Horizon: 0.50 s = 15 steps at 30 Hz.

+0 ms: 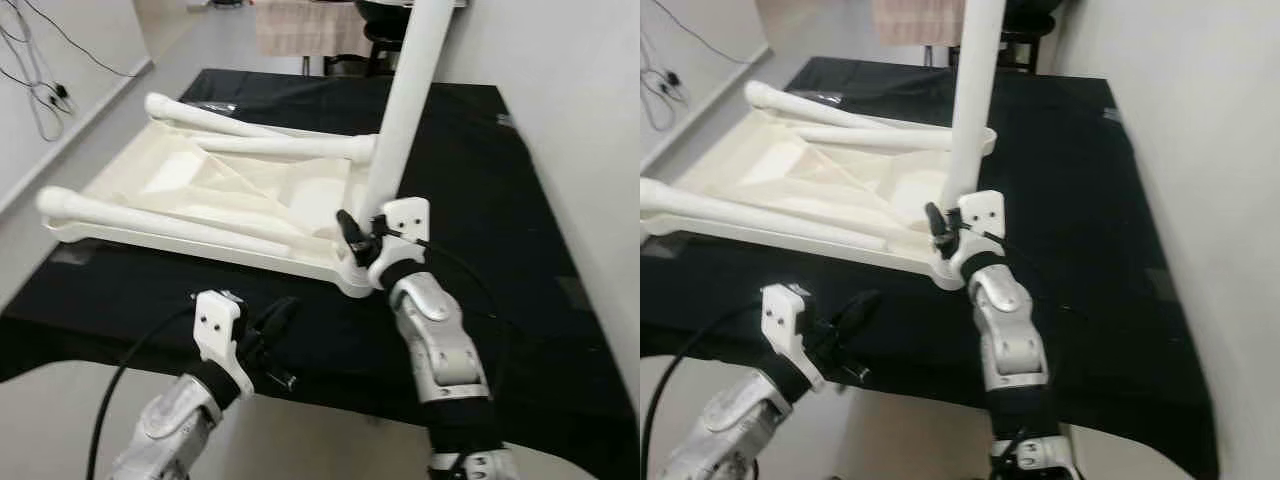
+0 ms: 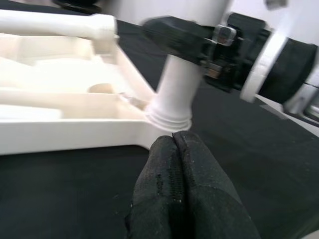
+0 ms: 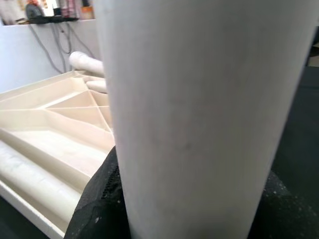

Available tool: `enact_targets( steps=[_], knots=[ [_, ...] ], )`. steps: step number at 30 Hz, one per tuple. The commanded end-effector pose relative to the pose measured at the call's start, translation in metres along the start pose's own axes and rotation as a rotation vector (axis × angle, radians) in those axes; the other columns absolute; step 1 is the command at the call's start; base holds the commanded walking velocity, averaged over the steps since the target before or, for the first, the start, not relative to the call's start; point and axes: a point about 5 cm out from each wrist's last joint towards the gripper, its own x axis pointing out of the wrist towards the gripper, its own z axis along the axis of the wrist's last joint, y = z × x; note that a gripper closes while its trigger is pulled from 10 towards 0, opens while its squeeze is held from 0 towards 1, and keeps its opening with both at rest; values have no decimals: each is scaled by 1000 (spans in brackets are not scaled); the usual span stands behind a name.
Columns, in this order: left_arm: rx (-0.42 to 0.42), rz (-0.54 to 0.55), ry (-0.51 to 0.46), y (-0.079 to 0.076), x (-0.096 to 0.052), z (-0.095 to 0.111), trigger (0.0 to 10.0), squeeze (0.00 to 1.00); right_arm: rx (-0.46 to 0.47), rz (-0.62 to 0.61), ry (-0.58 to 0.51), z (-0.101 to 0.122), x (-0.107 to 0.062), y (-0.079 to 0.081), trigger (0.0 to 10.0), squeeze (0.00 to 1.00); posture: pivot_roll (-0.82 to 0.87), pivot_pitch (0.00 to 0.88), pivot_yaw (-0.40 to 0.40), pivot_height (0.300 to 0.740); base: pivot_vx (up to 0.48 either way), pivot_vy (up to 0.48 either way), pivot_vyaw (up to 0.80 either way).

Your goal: Building children table

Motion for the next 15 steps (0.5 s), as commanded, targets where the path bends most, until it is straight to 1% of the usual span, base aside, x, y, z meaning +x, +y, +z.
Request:
enact_targets(
  steps=[1,2,3,4,5,7,8,9,10,11,12,13,14,15],
  knots=[
    [-5,-9,18,-1,-1,-4,10000,0,30,22,181,-38,-5,4,0,0,45,139,-31,740,0,0,0],
    [-2,-6,16,-1,-1,-4,10000,0,21,20,185,-37,-3,2,10000,0,47,137,-33,740,0,0,0],
    [0,-4,15,-1,-1,-3,10000,0,15,4,193,-35,-4,2,10000,0,47,137,-33,740,0,0,0],
    [1,-2,13,-1,-1,-3,10000,0,28,11,191,-32,-3,1,10000,1000,51,136,-34,740,0,0,0],
    [1,-2,13,-1,-1,-3,10000,0,28,11,191,-32,-3,1,10000,1000,51,136,-34,740,0,0,0],
    [2,-1,13,-2,0,-3,10000,0,45,74,145,-19,3,-3,10000,1000,50,136,-33,740,0,0,0],
    [2,-1,13,-2,0,-3,10000,0,45,74,145,-19,3,-3,10000,1000,50,136,-33,740,0,0,0],
    [1,-1,12,-2,0,-3,10000,0,42,107,112,-11,6,-6,10000,1000,50,136,-32,740,0,0,0],
    [-1,-3,12,-1,0,-3,10000,0,36,203,80,-1,12,-9,10000,0,47,135,-30,740,0,0,0],
    [-1,-3,12,-1,0,-3,10000,0,36,203,80,-1,12,-9,10000,0,47,135,-30,740,0,0,0],
    [-3,-5,12,-2,1,-4,10000,0,-1,364,42,12,16,-15,10000,0,51,132,-33,740,0,0,0],
    [-4,-6,12,-2,1,-4,10000,0,-24,423,35,16,17,-17,10000,0,51,132,-33,740,0,0,0],
    [-4,-6,12,-2,1,-4,10000,0,-24,423,35,16,17,-17,10000,0,51,132,-33,740,0,0,0],
    [-3,-5,12,-2,1,-4,10000,0,-80,470,29,19,17,-21,10000,0,63,132,-40,740,0,0,0]
  ],
)
